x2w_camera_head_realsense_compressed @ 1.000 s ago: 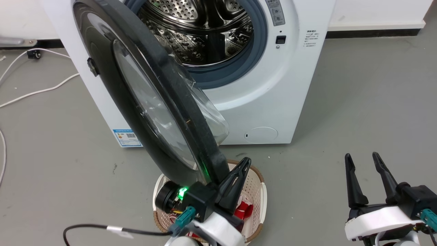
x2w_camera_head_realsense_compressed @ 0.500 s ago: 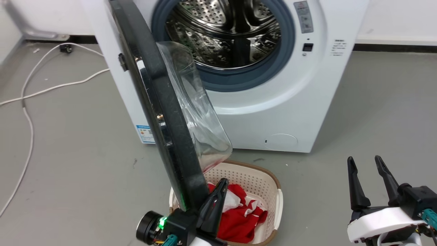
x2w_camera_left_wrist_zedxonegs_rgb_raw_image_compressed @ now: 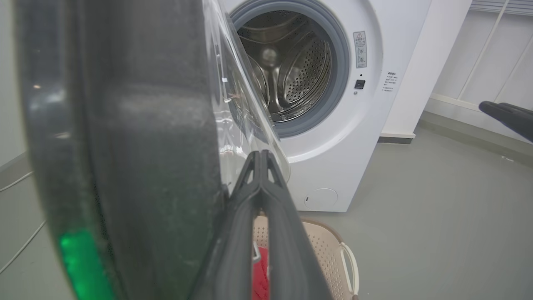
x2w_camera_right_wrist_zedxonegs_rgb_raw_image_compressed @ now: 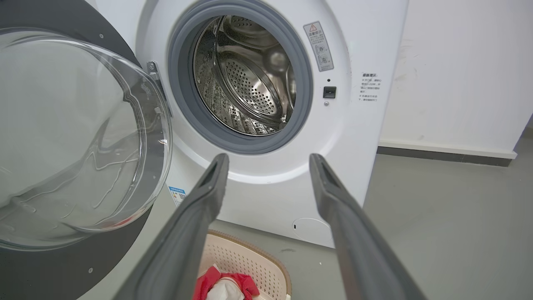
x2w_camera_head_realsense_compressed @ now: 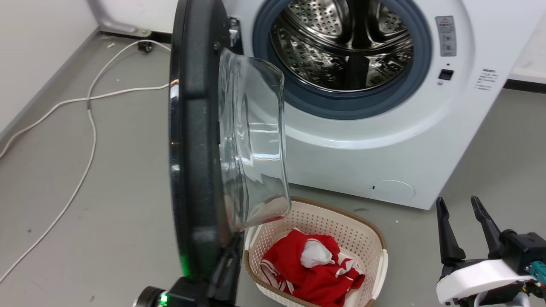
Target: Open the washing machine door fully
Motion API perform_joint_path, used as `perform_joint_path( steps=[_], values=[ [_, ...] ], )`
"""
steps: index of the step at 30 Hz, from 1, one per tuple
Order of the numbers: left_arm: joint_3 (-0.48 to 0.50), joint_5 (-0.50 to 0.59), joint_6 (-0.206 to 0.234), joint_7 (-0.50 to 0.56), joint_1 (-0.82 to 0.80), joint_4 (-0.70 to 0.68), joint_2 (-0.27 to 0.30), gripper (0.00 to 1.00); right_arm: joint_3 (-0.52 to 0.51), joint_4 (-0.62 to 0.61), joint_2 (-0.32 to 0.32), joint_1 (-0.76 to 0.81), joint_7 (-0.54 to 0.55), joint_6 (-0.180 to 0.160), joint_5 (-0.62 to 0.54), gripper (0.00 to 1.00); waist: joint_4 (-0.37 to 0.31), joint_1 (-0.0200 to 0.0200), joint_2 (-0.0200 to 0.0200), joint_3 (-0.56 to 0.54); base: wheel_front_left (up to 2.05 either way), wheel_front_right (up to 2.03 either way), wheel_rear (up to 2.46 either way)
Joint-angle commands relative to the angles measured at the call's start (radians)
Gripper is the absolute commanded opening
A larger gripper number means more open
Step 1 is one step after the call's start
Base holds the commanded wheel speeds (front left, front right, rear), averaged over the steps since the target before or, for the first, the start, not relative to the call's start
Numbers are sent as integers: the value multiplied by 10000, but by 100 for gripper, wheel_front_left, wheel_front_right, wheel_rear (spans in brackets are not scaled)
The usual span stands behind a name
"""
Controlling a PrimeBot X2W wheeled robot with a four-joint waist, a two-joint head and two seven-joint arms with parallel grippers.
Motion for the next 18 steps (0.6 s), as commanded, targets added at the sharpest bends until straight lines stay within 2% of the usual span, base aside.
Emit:
perform_joint_path(
  steps=[1, 11, 13, 18],
  values=[
    [259, -65, 166, -76, 128, -23, 143, 0, -2, -46, 16, 66, 19, -3, -56, 100, 203, 0, 0, 11, 0, 0, 0],
    [1966, -760, 708, -359, 104, 158, 690, 0, 84, -149, 16, -116, 154, -5, -130, 100, 348, 0, 0, 140, 0, 0, 0],
    [2876, -1225, 653, -507, -87, 343, 1008, 0, 93, -154, 16, -121, 181, -3, -100, 100, 277, 0, 0, 231, 0, 0, 0],
    [3879, -1588, 359, -626, -573, 1049, 1542, 0, 39, -164, 16, -210, 203, -3, -121, 100, 228, 0, 0, 361, 0, 0, 0]
  ],
)
